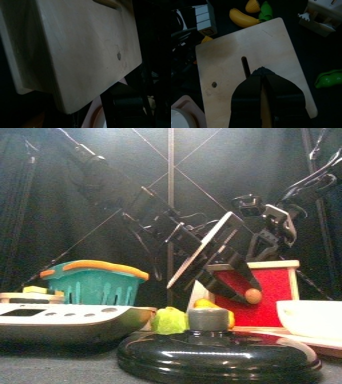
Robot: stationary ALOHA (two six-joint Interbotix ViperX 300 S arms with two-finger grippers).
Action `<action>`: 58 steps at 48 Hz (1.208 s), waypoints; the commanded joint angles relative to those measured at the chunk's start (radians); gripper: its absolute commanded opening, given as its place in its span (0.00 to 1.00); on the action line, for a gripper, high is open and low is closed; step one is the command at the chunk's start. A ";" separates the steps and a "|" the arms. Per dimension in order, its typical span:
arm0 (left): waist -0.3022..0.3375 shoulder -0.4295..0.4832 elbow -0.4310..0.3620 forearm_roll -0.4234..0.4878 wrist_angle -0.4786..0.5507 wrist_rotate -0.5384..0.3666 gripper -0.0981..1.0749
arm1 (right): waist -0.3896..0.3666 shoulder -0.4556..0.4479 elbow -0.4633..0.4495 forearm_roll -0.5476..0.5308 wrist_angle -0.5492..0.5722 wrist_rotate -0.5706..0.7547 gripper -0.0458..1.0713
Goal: Open drawer
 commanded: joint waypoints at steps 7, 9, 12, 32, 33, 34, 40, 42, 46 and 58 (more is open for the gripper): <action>0.003 -0.026 0.005 0.003 -0.003 0.002 0.55 | 0.000 0.014 0.005 0.003 0.003 0.000 0.30; 0.003 -0.029 0.008 0.002 -0.003 0.002 0.55 | 0.000 0.014 0.005 0.002 0.003 0.000 0.30; 0.002 -0.037 0.014 0.005 -0.003 0.002 0.55 | 0.000 0.014 0.005 -0.002 0.005 0.000 0.30; -0.015 -0.044 0.052 0.002 -0.003 0.002 0.54 | -0.003 0.014 0.005 0.002 0.005 0.000 0.30; -0.017 -0.044 0.052 0.002 -0.003 0.002 0.54 | -0.003 0.014 0.006 0.003 0.005 0.000 0.30; -0.018 -0.046 0.054 0.002 -0.003 0.002 0.54 | -0.003 0.014 0.005 0.003 0.005 0.000 0.30; -0.029 -0.048 0.061 0.000 -0.002 0.002 0.54 | -0.003 0.014 0.009 0.002 0.005 0.000 0.30; -0.032 -0.048 0.064 0.000 0.002 0.002 0.54 | -0.003 0.014 0.012 0.003 0.005 0.000 0.30; -0.037 -0.046 0.066 -0.003 0.017 0.002 0.54 | -0.003 0.014 0.014 0.003 0.005 0.000 0.30; -0.037 -0.041 0.067 -0.006 0.112 0.002 0.54 | -0.003 0.014 0.015 0.003 0.006 0.000 0.30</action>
